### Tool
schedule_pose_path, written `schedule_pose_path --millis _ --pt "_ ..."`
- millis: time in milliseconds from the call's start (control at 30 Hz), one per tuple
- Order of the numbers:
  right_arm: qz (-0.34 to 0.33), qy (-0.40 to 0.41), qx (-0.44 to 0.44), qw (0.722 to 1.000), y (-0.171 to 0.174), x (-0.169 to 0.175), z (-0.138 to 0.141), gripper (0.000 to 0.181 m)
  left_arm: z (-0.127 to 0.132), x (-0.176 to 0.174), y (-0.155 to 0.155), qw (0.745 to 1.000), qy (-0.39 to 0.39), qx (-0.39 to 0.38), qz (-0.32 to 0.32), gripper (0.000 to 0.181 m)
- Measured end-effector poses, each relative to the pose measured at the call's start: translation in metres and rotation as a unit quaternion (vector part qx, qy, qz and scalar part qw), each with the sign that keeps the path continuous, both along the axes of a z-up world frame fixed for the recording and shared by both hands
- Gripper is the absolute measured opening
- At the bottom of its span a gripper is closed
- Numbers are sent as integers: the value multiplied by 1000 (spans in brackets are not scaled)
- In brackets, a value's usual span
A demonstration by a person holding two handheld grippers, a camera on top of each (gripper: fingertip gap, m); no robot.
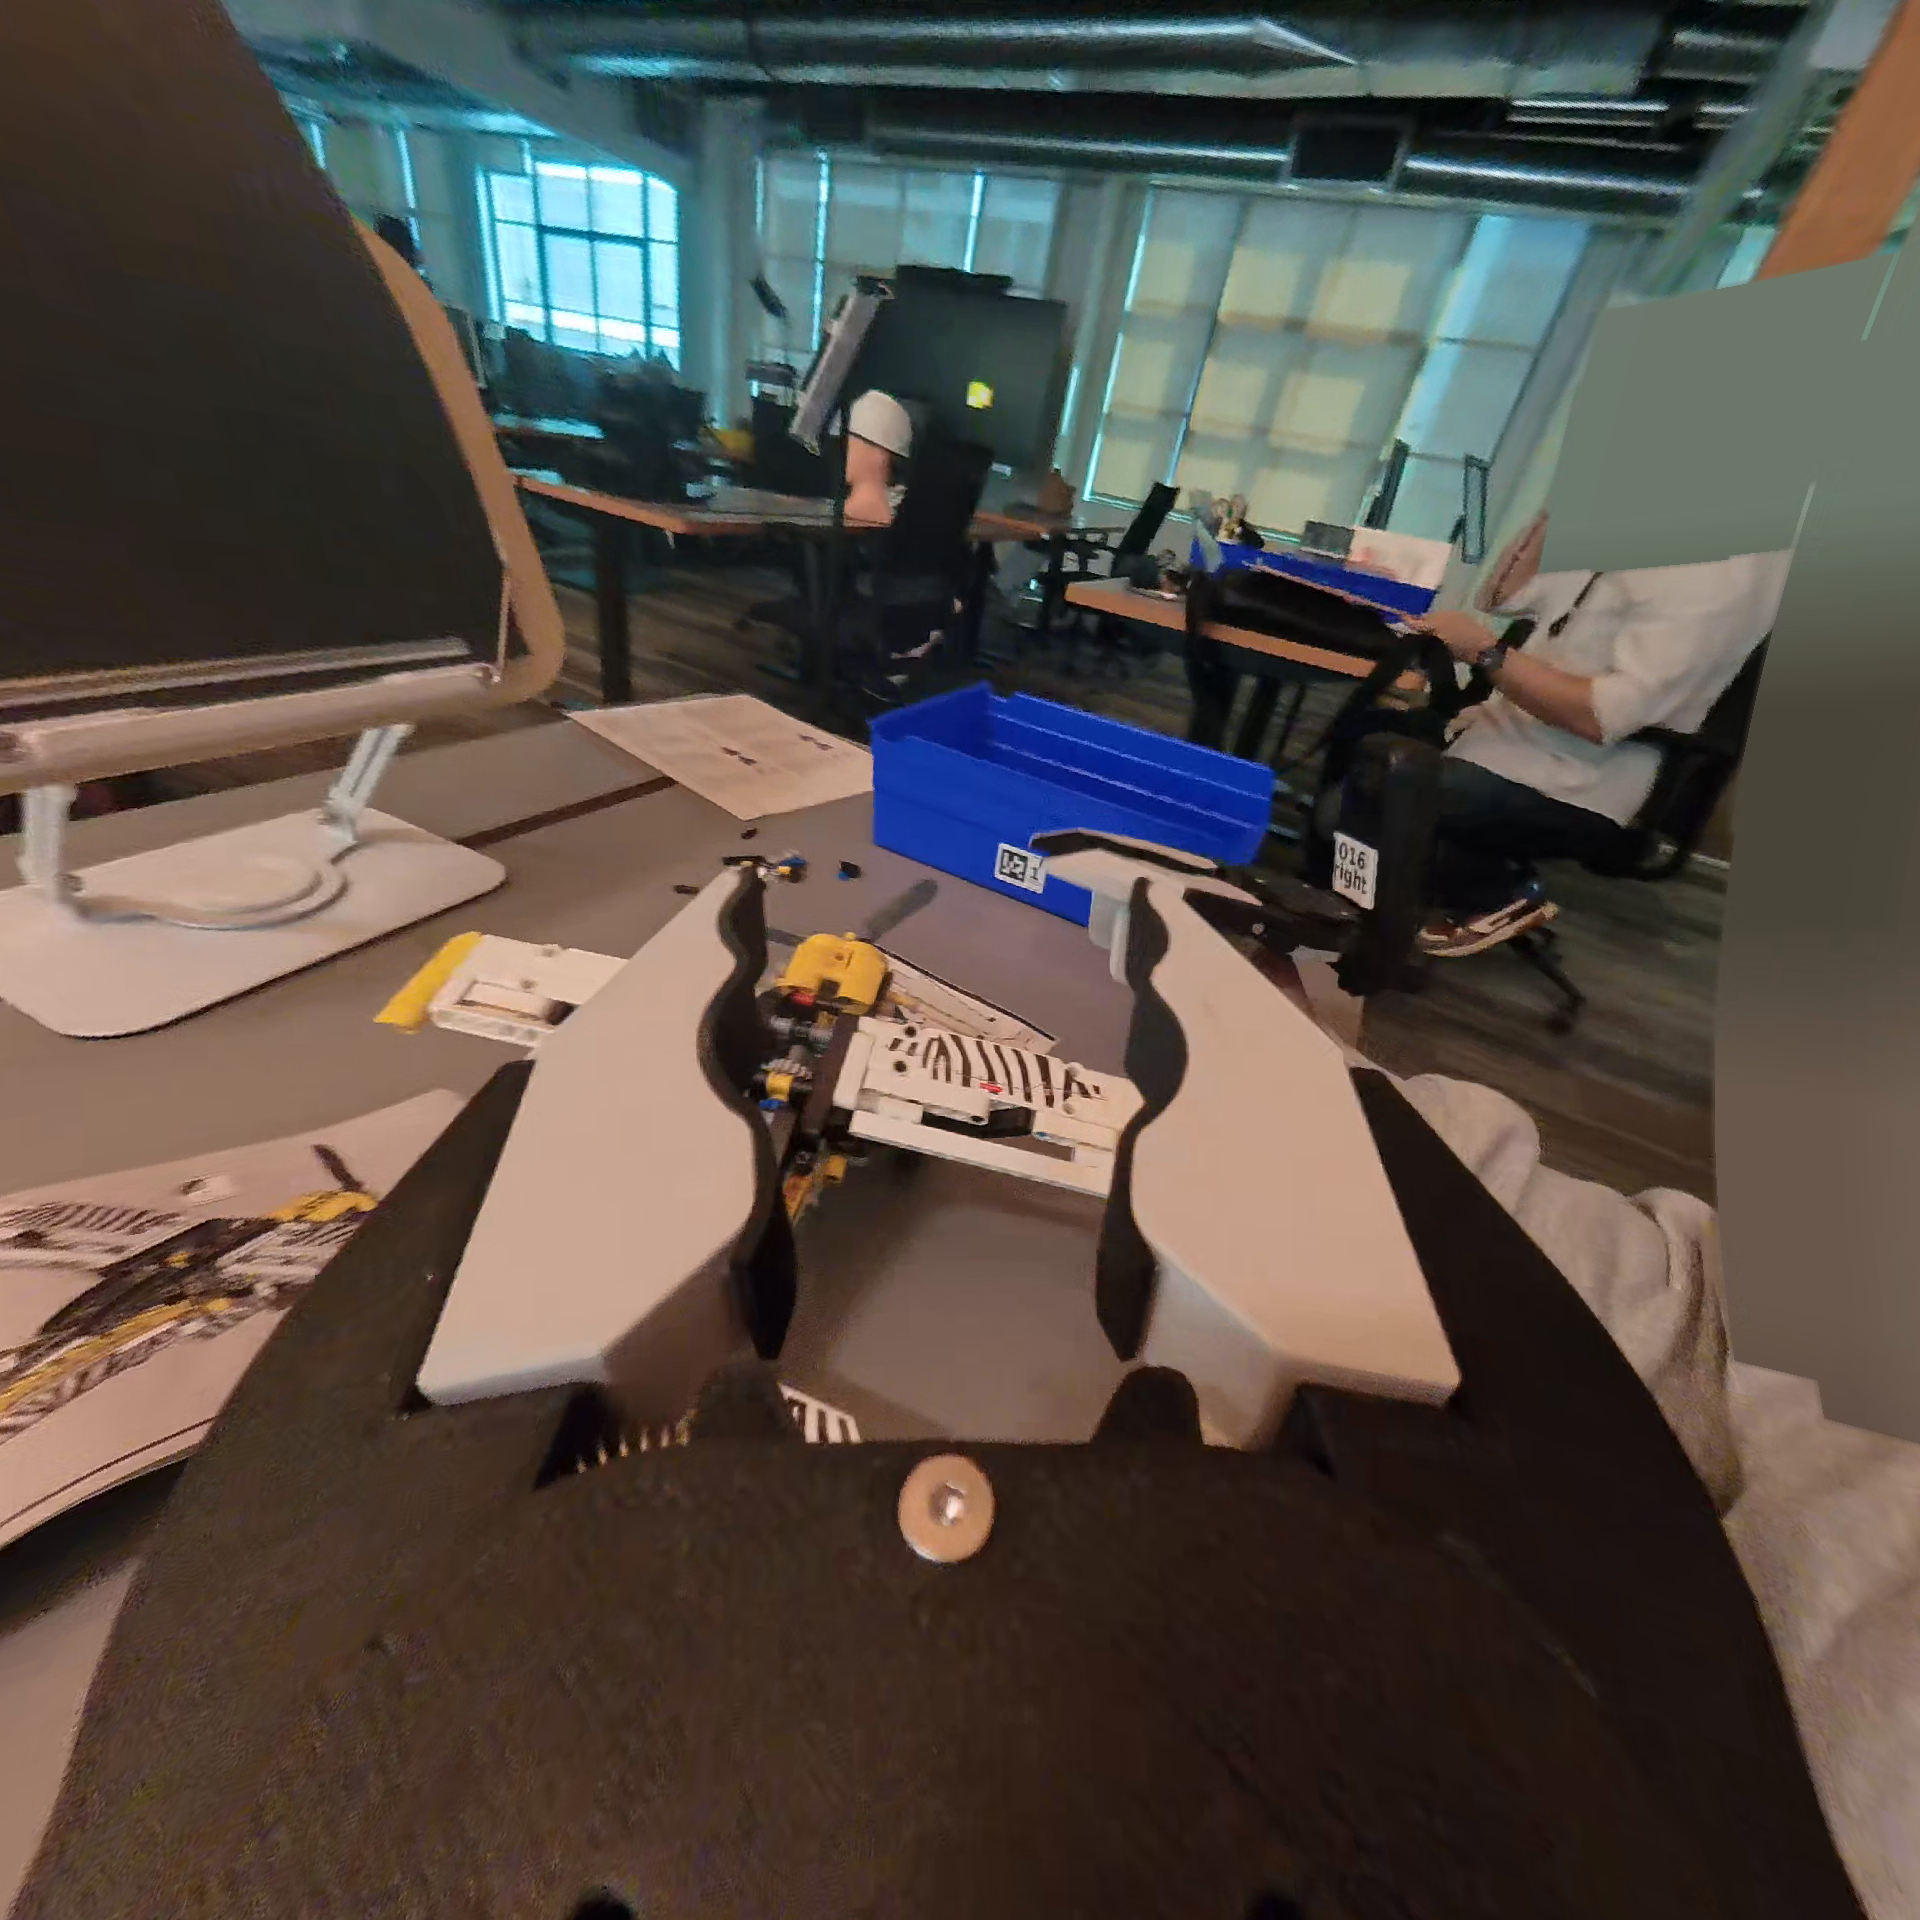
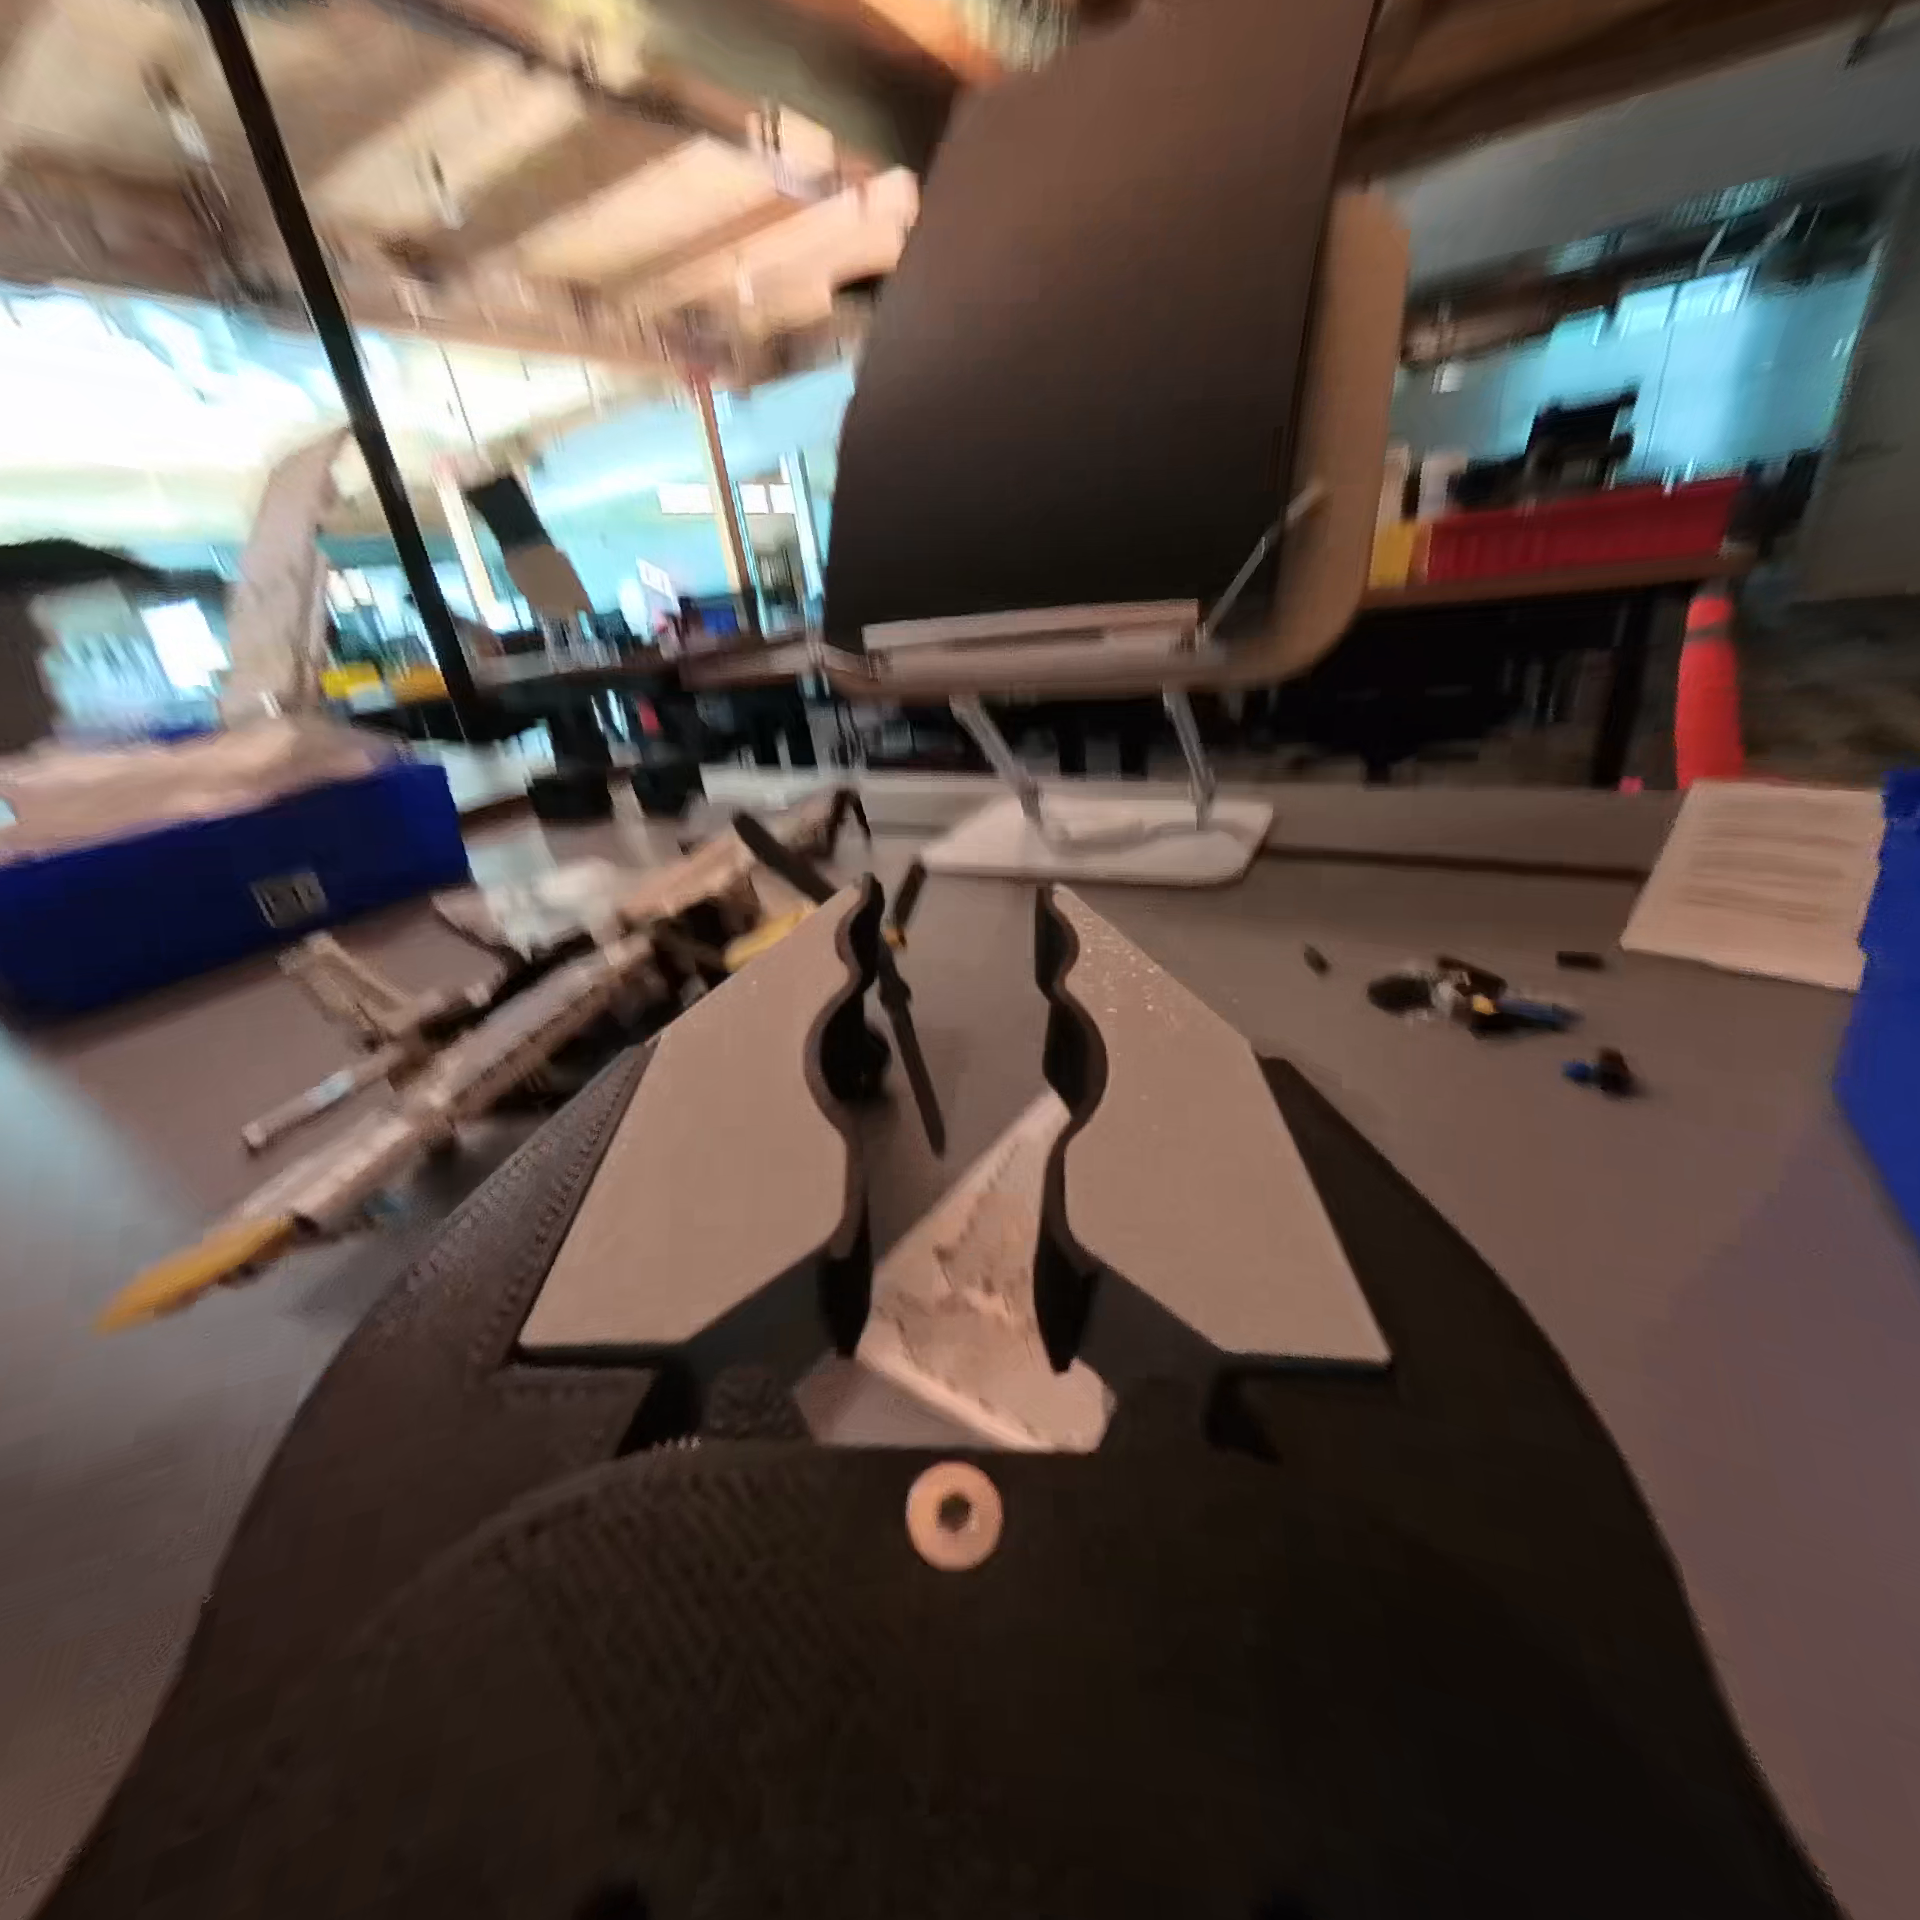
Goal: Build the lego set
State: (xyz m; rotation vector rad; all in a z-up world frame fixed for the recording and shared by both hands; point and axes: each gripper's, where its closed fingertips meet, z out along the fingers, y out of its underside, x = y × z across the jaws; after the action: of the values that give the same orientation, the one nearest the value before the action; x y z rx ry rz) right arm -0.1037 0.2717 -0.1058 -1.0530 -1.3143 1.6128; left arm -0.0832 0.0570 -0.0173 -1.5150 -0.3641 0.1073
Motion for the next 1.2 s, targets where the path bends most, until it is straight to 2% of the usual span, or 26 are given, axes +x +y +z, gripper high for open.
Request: schedule_pose_path --millis 33,133,200,267,367,400,467,600,667,767,867,1033,1200 --pt "-2 -41 30 999 1 -5 -14 28 2 -3 -5 1000 -5 0 6 61" --pt "-41 -124 128 983 13 -16 -48 40 -2 -20 -22 998 -25 -25 49 26" --pt "-59 -133 160 976 17 -17 -54 42 -3 -34 -36 995 -23 -31 89 19" --pt "-42 -137 148 979 13 -17 -55 44 -5 -43 -47 993 -30 -34 110 0" --pt "-16 -146 141 979 7 -16 -58 46 -11 -52 -59 990 -56 -32 122 0" --pt "-14 -146 147 978 5 -16 -58 46 -14 -55 -61 990 -64 -34 124 4" --pt "-14 -151 165 975 2 -17 -62 45 -24 -60 -63 988 -75 -48 127 25" --pt "-5 -167 195 966 -6 -18 -70 47 -61 -76 -64 984 -60 -103 131 59" --pt "6 -156 205 966 -14 -16 -69 46 -74 -78 -58 989 -41 -95 109 89" --pt "17 -131 199 971 -22 -11 -61 43 -86 -71 -47 993 -74 -65 59 106" --pt "16 -125 190 974 -21 -9 -58 43 -89 -65 -38 994 -81 -56 37 107" --pt "20 -134 211 968 -26 -8 -64 40 -115 -56 -21 989 -68 -132 25 110" --pt "21 -144 286 947 -43 -7 -78 38 -103 -39 3 986 -37 -160 10 101"
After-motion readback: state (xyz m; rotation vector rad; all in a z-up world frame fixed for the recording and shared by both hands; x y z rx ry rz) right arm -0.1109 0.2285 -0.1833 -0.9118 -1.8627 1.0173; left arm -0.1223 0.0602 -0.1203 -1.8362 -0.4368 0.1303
